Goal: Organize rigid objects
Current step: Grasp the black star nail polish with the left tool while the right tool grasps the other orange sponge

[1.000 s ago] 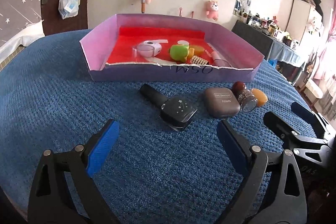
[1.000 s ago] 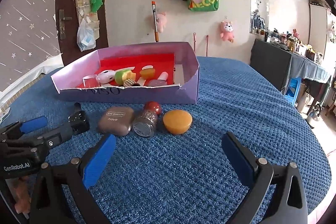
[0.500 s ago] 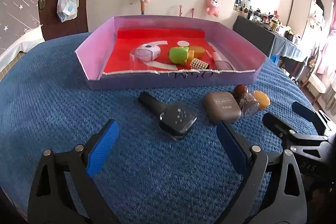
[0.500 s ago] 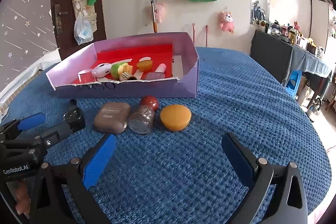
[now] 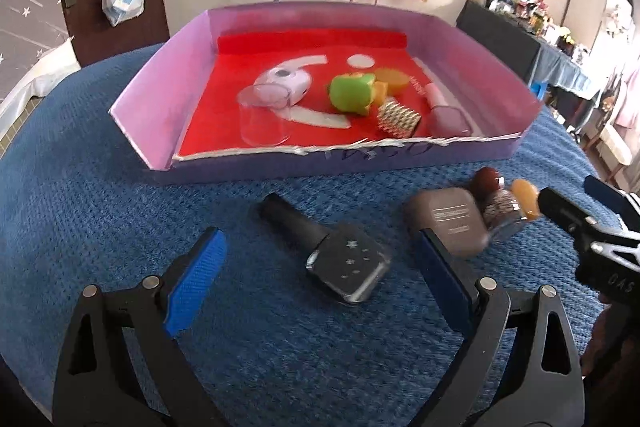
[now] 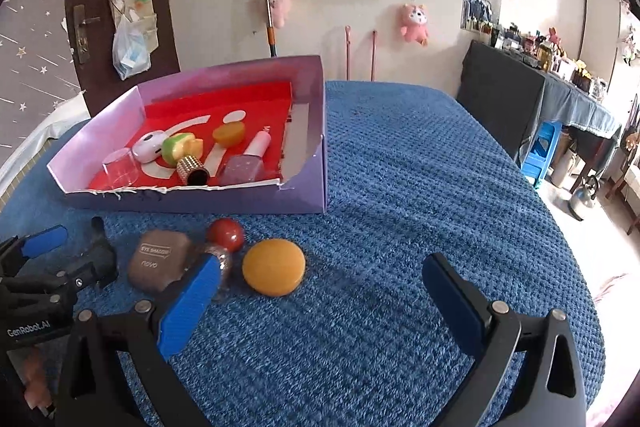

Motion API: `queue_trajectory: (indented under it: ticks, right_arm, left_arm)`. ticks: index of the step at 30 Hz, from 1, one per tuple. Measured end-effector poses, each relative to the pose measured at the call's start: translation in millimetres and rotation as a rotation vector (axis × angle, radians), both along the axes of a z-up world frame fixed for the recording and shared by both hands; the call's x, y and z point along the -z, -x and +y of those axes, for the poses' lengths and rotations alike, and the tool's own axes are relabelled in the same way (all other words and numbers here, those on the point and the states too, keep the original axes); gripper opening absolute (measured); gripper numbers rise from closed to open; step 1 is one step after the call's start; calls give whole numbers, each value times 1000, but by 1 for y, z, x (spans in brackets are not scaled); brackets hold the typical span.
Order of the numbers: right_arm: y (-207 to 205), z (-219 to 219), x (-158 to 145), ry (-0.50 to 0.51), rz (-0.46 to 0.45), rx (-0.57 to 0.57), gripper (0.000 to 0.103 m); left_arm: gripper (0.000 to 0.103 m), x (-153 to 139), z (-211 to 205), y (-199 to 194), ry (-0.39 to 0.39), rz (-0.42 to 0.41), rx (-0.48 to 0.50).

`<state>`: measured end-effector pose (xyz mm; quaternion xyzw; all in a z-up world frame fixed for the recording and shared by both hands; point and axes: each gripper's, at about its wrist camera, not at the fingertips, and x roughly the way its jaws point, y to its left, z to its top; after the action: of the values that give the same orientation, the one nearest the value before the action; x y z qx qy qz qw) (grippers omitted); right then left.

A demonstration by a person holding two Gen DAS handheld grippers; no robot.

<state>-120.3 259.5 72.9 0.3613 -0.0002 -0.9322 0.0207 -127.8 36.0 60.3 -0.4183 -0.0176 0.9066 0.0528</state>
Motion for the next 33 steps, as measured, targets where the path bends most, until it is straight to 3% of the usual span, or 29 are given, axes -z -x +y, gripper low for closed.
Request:
queue_trajectory:
  ticks: [6,18,22,24,27,28,29,30,31,33]
  right_arm:
    - [6,-1,3,-16,-19,-1,103]
    - [20,0,13,-3,-109,-23,101]
    - [27,1,21,19,-163,-49,87]
    - [28,1,23,31,-175,-57,87]
    - [27,-1,22,35,-164,-77,78]
    - [26,-2,21,36,-160,-85,73]
    - [26,-4,21,37,-158,-96,70]
    - [26,-5,21,36,-155,-105,61]
    - [25,-7,19,38,-147,-120,43]
    - [24,-11,18,33,-140,-132,40]
  left_arm:
    - [97,8,-30,-5,-110,-57,1]
    - [95,7,-11,-4,-20,-51,38]
    - [78,11,-8,-2,-15,-54,42]
    - [70,11,-8,-2,-8,-44,39]
    - [52,9,-9,-2,-37,-33,59]
    - [40,8,-8,-3,-52,-31,79]
    - [41,8,-6,-4,-51,-30,87]
    - [41,8,-5,-4,-46,-29,86]
    - [40,8,-5,-4,-47,-28,93]
    - [40,6,-6,-5,-66,-30,102]
